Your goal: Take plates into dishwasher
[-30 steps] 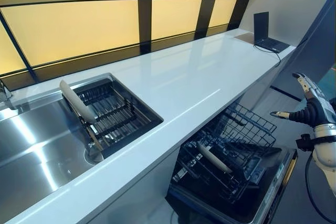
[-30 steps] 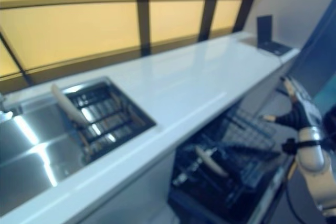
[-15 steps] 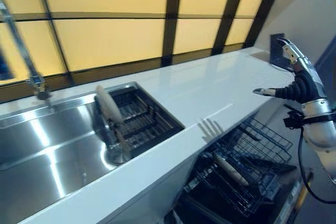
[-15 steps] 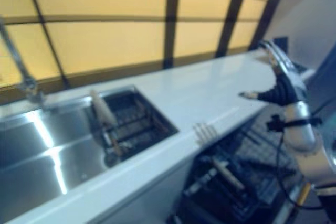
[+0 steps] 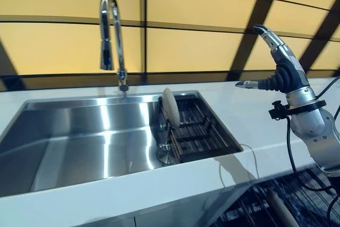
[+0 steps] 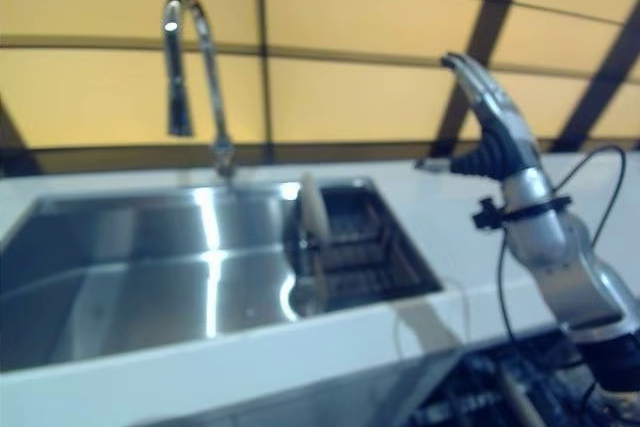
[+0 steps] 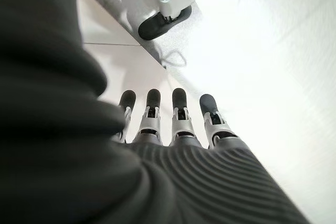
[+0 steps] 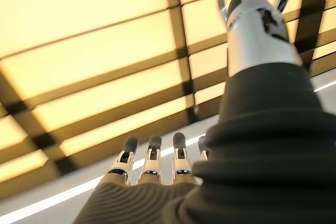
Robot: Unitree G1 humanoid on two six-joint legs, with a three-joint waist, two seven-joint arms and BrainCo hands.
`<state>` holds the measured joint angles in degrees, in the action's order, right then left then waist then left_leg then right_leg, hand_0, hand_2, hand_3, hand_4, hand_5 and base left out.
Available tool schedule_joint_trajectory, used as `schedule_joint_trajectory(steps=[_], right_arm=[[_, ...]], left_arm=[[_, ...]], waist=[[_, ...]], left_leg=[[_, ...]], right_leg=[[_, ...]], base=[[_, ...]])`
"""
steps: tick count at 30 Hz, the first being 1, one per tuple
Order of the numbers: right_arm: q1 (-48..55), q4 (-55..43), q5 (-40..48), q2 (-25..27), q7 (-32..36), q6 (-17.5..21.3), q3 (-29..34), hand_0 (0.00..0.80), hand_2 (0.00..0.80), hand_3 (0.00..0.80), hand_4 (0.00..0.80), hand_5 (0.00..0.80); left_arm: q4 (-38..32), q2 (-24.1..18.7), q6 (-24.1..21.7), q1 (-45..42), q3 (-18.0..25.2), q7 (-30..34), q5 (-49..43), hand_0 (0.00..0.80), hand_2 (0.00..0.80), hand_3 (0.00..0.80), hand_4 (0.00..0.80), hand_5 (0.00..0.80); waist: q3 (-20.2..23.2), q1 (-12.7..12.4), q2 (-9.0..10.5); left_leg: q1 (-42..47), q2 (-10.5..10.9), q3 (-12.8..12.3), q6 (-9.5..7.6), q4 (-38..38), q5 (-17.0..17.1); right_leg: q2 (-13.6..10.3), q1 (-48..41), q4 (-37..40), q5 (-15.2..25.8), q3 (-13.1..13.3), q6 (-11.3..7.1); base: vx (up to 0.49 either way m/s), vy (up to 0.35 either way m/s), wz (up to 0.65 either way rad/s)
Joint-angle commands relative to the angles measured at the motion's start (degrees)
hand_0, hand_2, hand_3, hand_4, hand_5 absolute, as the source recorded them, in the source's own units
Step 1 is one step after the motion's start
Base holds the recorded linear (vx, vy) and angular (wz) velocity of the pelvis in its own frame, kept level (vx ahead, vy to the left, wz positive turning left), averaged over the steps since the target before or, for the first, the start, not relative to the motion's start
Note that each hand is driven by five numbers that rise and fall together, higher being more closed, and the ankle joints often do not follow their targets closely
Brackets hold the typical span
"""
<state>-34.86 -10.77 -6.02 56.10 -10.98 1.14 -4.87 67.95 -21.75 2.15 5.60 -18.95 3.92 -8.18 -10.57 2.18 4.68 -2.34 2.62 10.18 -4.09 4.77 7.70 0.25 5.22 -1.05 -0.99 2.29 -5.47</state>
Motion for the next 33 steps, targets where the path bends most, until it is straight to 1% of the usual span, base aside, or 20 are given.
schedule_joint_trajectory(steps=[1, 3, 5, 6, 7, 8, 9, 10, 11, 13, 15, 16, 18, 20, 21, 22, 25, 28, 33], right_arm=[[-8.14, 3.67, 0.64, -0.47, 1.09, -0.28, -3.50, 0.000, 0.000, 0.000, 0.000, 0.000], [-9.83, 5.10, -0.84, -0.63, 1.64, -1.00, -4.93, 0.000, 0.000, 0.000, 0.000, 0.000], [-10.40, 5.98, -1.52, -0.64, 1.87, -1.01, -5.60, 0.000, 0.000, 0.000, 0.000, 0.000], [-10.78, 6.22, -1.05, -0.44, 2.23, -1.58, -6.04, 0.000, 0.000, 0.000, 0.000, 0.000], [-10.58, 5.97, -1.39, -0.06, 2.28, -2.12, -6.09, 0.000, 0.000, 0.000, 0.000, 0.000], [-10.44, 5.85, -1.15, 0.06, 2.41, -2.15, -6.07, 0.000, 0.000, 0.000, 0.000, 0.000], [-9.70, 5.63, -0.24, 0.35, 2.11, -3.14, -5.97, 0.000, 0.000, 0.000, 0.000, 0.000], [-9.07, 5.43, 0.95, 0.43, 1.84, -3.48, -5.79, 0.000, 0.000, 0.000, 0.000, 0.000], [-8.58, 5.63, 1.66, 0.19, 1.67, -3.94, -5.67, 0.000, 0.000, 0.000, 0.000, 0.000], [-7.97, 6.00, 4.48, -0.47, 1.56, -5.02, -5.54, 0.000, 0.000, 0.000, 0.000, 0.000], [-7.91, 7.15, 7.58, -2.61, 1.85, -7.18, -5.52, 0.000, 0.000, 0.000, 0.000, 0.000], [-7.97, 8.09, 9.12, -4.15, 1.68, -8.50, -5.75, 0.000, 0.000, 0.000, 0.000, 0.000], [-7.90, 8.82, 10.21, -5.66, 1.86, -9.36, -5.96, 0.000, 0.000, 0.000, 0.000, 0.000], [-7.79, 9.55, 11.27, -7.72, 1.91, -11.30, -6.35, 0.000, 0.000, 0.000, 0.000, 0.000], [-7.64, 10.18, 13.01, -9.14, 1.94, -12.90, -6.65, 0.000, 0.000, 0.000, 0.000, 0.000], [-7.55, 10.32, 13.41, -9.40, 1.93, -13.26, -6.65, 0.000, 0.000, 0.000, 0.000, 0.000], [-6.62, 11.36, 16.47, -12.03, 1.74, -16.10, -6.79, 0.000, 0.000, 0.000, 0.000, 0.000], [-6.09, 12.19, 16.63, -13.04, 1.52, -16.55, -6.76, 0.000, 0.000, 0.000, 0.000, 0.000], [-5.83, 12.97, 16.29, -12.05, 0.12, -16.31, -5.81, 0.000, 0.000, 0.000, 0.000, 0.000]], left_arm=[[0.55, -0.30, -0.47, 0.36, 2.06, -0.17, 0.58, 0.000, 0.000, 0.000, 0.000, 0.000], [-0.14, 0.72, -1.49, -0.15, 2.56, 0.44, 0.07, 0.000, 0.000, 0.000, 0.000, 0.000], [-0.91, 1.47, -2.02, -0.88, 2.03, 0.16, 0.39, 0.000, 0.000, 0.000, 0.000, 0.000], [-1.70, 1.89, -2.16, -1.15, 1.80, 0.02, 0.96, 0.000, 0.000, 0.000, 0.000, 0.000], [-2.74, 2.39, -2.03, -1.30, 1.66, 0.20, 0.26, 0.000, 0.000, 0.000, 0.000, 0.000], [-3.04, 2.57, -2.02, -1.33, 1.50, 0.15, 0.19, 0.000, 0.000, 0.000, 0.000, 0.000], [-3.76, 2.92, -2.13, -1.39, 0.98, 0.31, -0.70, 0.000, 0.000, 0.000, 0.000, 0.000], [-4.34, 3.00, -2.10, -1.41, 0.49, 0.15, -0.64, 0.000, 0.000, 0.000, 0.000, 0.000], [-4.59, 3.04, -2.22, -1.45, 0.22, 0.20, -0.67, 0.000, 0.000, 0.000, 0.000, 0.000], [-4.75, 3.11, -2.32, -1.77, 0.08, -0.09, -0.23, 0.000, 0.000, 0.000, 0.000, 0.000], [-4.80, 3.23, -1.86, -2.05, 0.26, -0.27, -0.17, 0.000, 0.000, 0.000, 0.000, 0.000], [-4.51, 3.40, -1.69, -2.20, 0.26, -0.41, -0.40, 0.000, 0.000, 0.000, 0.000, 0.000], [-4.21, 3.47, -1.43, -2.31, 0.23, -0.52, -0.44, 0.000, 0.000, 0.000, 0.000, 0.000], [-3.46, 3.55, -1.32, -2.18, 0.08, -0.62, -0.20, 0.000, 0.000, 0.000, 0.000, 0.000], [-3.02, 3.58, -1.19, -2.00, -0.05, -0.67, 0.20, 0.000, 0.000, 0.000, 0.000, 0.000], [-2.93, 3.58, -1.21, -1.97, -0.06, -0.67, 0.29, 0.000, 0.000, 0.000, 0.000, 0.000], [-2.38, 3.89, -1.28, -1.72, -0.12, -0.77, 0.58, 0.000, 0.000, 0.000, 0.000, 0.000], [-2.01, 4.05, -1.50, -1.51, -0.41, -1.23, 1.19, 0.000, 0.000, 0.000, 0.000, 0.000], [-1.56, 3.78, -1.30, -0.99, -0.54, -1.99, 1.29, 0.000, 0.000, 0.000, 0.000, 0.000]], waist=[[2.51, -2.07, 0.36], [3.27, -3.06, 0.86], [3.37, -3.72, 0.84], [3.14, -4.16, 0.89], [2.87, -4.35, 0.90], [2.78, -4.36, 0.90], [2.58, -4.37, 0.80], [2.42, -4.35, 0.72], [2.42, -4.49, 0.60], [2.47, -4.65, 0.45], [2.69, -4.97, 0.17], [2.80, -5.13, 0.01], [2.92, -5.17, -0.14], [3.12, -5.14, -0.38], [3.29, -5.00, -0.59], [3.31, -4.96, -0.62], [3.57, -4.55, -0.87], [3.75, -4.09, -0.94], [4.13, -3.35, -0.72]], left_leg=[[8.65, 0.37, -0.05, 1.88, -0.74, -10.56], [8.12, -0.72, -0.89, 3.29, -0.73, -9.67], [7.94, -1.79, -1.67, 4.02, -1.21, -9.99], [7.46, -2.20, -2.71, 4.50, -2.26, -10.17], [6.83, -2.43, -4.86, 4.80, -3.54, -10.37], [6.57, -2.53, -5.55, 4.91, -3.98, -10.42], [5.90, -2.87, -7.90, 5.17, -4.74, -10.40], [5.49, -3.06, -9.08, 5.39, -5.08, -10.32], [5.49, -3.14, -8.90, 5.56, -4.90, -10.20], [5.77, -3.15, -8.18, 5.78, -4.37, -9.85], [6.15, -3.13, -7.61, 6.18, -3.29, -9.06], [6.25, -3.25, -7.69, 6.46, -2.66, -8.56], [6.29, -3.28, -7.79, 6.65, -2.14, -8.10], [6.24, -3.23, -7.93, 6.79, -1.73, -7.70], [6.25, -3.20, -8.22, 6.89, -1.26, -7.35], [6.29, -3.19, -8.28, 6.91, -1.16, -7.29], [6.40, -3.05, -8.97, 6.92, -0.55, -7.09], [6.45, -2.93, -9.71, 6.77, -0.10, -7.03], [6.96, -2.82, -10.89, 6.30, 0.22, -7.39]], right_leg=[[-1.16, 0.59, -1.27, 6.09, -0.44, -0.62], [-1.59, -3.04, 1.09, 4.82, -2.03, 0.44], [-1.55, -5.07, 1.97, 3.65, -3.15, 0.94], [-1.77, -6.13, 2.35, 3.19, -4.50, 1.24], [-2.08, -6.78, 2.43, 2.84, -6.17, 1.51], [-2.20, -6.96, 2.43, 2.74, -6.76, 1.60], [-2.45, -7.28, 2.16, 2.29, -8.69, 1.77], [-2.59, -7.41, 1.88, 1.97, -9.91, 1.85], [-2.56, -7.58, 1.79, 1.75, -10.44, 1.99], [-2.41, -8.08, 1.97, 1.55, -11.01, 2.26], [-2.06, -8.96, 2.95, 1.58, -11.30, 2.45], [-1.97, -9.40, 3.48, 1.58, -11.47, 2.52], [-1.88, -9.70, 3.96, 1.66, -11.52, 2.58], [-1.82, -9.92, 4.36, 1.72, -11.50, 2.65], [-1.76, -10.10, 4.64, 1.73, -11.34, 2.67], [-1.75, -10.14, 4.69, 1.73, -11.31, 2.68], [-1.71, -10.42, 5.30, 1.87, -11.07, 2.62], [-1.66, -10.43, 5.51, 1.97, -10.72, 2.47], [-1.73, -10.45, 5.24, 1.82, -10.45, 2.25]], base=[[0.082, -0.241, 0.67], [0.083, -0.210, 0.56], [0.079, -0.163, 0.31], [0.035, -0.163, 0.41], [-0.006, -0.135, 0.48], [-0.021, -0.121, 0.69], [-0.024, -0.109, 0.74], [-0.023, -0.101, 0.84], [-0.009, -0.065, 0.53], [0.009, -0.035, 0.44], [0.019, -0.014, 0.52], [0.019, 0.004, 0.31], [0.011, 0.026, 0.06], [0.011, 0.053, 0.02], [0.012, 0.052, -0.01], [0.016, 0.066, -0.01], [0.008, 0.078, -0.02], [-0.004, 0.067, -0.02], [-0.001, 0.010, 0.00]])
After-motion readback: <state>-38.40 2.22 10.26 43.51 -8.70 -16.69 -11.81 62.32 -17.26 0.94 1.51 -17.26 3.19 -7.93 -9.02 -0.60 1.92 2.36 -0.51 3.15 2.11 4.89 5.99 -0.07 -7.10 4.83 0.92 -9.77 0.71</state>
